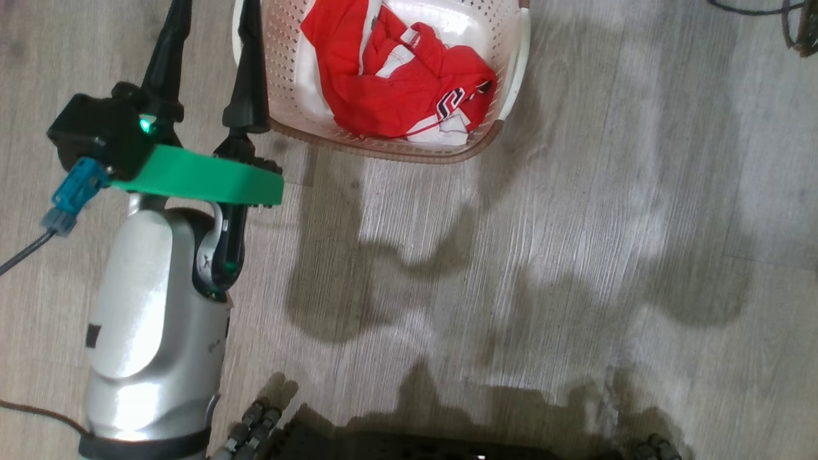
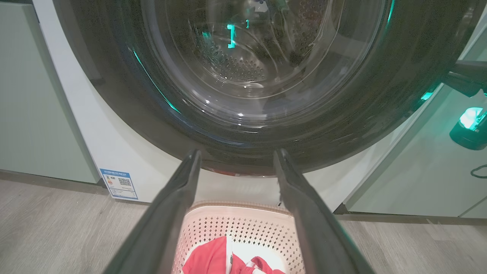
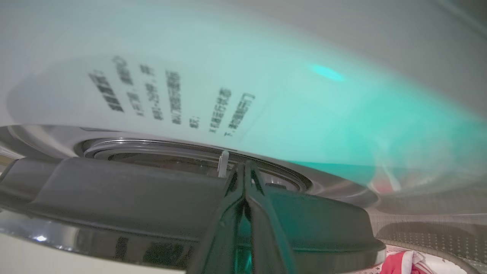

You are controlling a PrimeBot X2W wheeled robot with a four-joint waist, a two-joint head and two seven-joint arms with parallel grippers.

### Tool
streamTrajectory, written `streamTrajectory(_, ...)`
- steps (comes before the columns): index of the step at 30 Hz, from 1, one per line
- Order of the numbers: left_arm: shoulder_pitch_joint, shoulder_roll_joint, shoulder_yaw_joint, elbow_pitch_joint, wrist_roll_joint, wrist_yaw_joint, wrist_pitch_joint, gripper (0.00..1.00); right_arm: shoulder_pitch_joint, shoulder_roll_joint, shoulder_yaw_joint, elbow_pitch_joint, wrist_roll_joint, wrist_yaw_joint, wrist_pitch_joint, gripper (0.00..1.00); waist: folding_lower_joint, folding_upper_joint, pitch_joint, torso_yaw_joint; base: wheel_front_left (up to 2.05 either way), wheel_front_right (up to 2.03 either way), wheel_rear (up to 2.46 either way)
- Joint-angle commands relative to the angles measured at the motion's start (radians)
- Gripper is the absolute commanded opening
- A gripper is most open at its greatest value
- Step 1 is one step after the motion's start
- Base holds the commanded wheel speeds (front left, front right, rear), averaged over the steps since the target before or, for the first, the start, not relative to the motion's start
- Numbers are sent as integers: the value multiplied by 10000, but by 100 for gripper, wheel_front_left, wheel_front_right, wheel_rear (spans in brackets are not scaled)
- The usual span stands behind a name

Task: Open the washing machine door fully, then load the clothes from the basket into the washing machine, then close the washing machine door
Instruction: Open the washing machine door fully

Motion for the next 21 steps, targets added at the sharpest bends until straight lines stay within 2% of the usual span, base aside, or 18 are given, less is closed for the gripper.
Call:
streamTrajectory(1, -95, 183, 216, -354, -48, 87, -93, 100, -428, 310, -2, -247, -69, 2, 75, 0, 0, 0, 28, 38, 0, 0, 0)
streamTrajectory(11, -85, 183, 134, -313, -89, 154, -93, 100, -555, 304, 7, 55, 86, 2, 813, 0, 0, 0, -42, 77, 0, 0, 0)
streamTrajectory(21, 109, 183, 73, -139, -58, 171, -93, 100, 346, 229, -27, -376, 521, 2, 1858, 0, 0, 0, -557, -91, 0, 0, 0)
